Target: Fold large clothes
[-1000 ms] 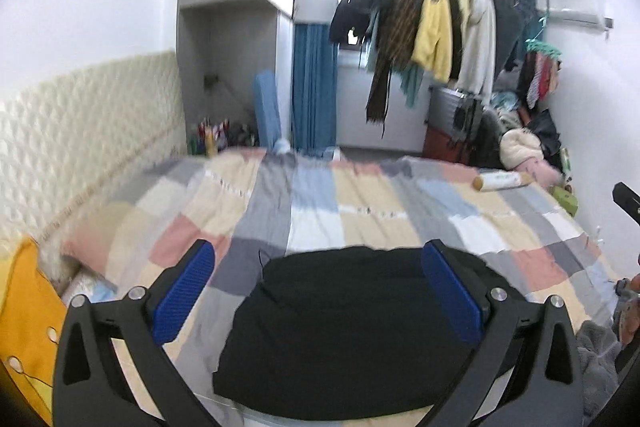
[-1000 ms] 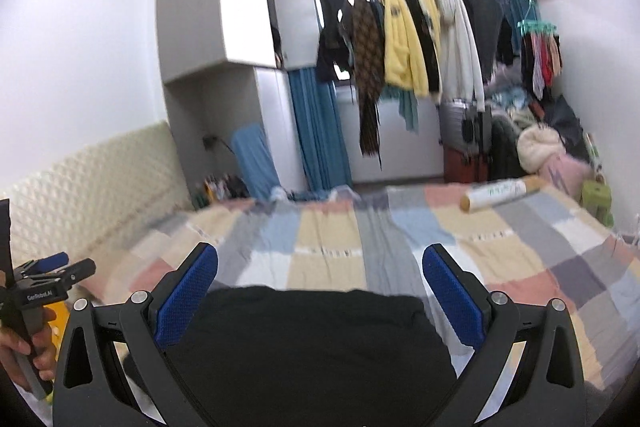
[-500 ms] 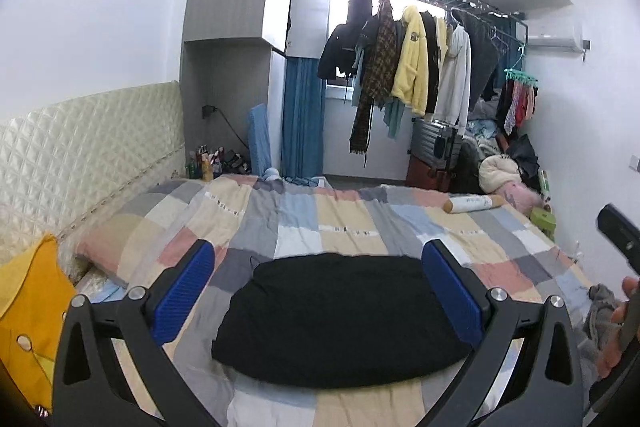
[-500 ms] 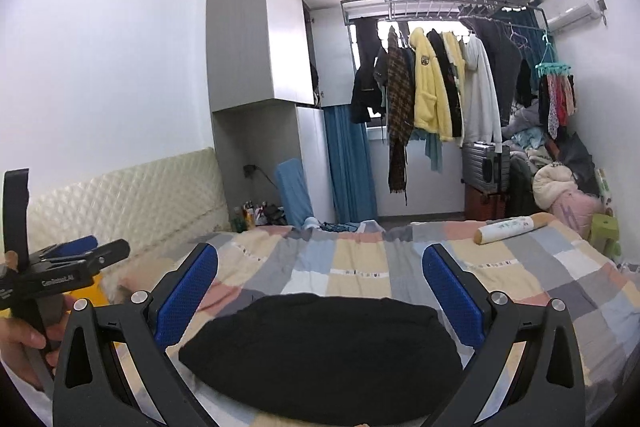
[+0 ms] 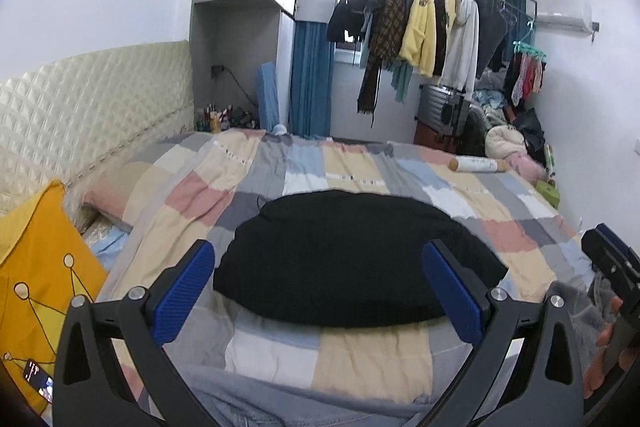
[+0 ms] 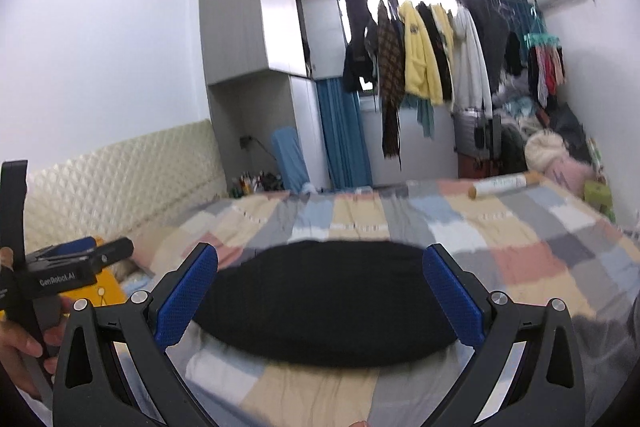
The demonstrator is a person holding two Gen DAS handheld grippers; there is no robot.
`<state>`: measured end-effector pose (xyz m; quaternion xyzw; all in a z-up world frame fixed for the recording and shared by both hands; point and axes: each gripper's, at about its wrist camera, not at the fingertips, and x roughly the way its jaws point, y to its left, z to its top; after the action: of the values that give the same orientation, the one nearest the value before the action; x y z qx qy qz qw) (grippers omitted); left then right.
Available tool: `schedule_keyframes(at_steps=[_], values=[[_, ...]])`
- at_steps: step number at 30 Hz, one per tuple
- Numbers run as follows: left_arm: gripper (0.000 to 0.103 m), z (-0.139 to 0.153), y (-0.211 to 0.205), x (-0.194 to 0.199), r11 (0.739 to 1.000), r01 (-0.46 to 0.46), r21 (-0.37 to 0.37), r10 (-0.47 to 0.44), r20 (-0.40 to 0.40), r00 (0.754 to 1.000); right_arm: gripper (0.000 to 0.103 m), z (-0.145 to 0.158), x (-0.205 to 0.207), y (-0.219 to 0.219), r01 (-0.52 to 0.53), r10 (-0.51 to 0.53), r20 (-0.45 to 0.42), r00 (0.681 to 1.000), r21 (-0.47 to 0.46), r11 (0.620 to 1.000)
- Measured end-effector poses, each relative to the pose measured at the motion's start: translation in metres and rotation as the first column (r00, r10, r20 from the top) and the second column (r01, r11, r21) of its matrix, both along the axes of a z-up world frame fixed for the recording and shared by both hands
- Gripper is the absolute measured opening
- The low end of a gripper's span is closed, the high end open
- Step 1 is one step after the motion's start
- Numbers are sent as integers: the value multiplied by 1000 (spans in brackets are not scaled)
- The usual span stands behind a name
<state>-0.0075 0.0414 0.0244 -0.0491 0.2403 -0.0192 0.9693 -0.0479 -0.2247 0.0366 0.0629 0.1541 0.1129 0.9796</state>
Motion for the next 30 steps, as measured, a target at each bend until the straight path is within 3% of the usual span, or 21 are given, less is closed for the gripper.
schedule_keyframes(at_steps=[11, 30], values=[[103, -46, 0, -1, 1000, 7, -2, -7, -107, 994, 103, -57, 0, 4, 24, -30, -144, 989, -39, 999], [103, -64, 8, 6, 1000, -19, -20, 15, -162, 987, 103, -72, 9, 9, 32, -47, -176, 983, -85, 996]])
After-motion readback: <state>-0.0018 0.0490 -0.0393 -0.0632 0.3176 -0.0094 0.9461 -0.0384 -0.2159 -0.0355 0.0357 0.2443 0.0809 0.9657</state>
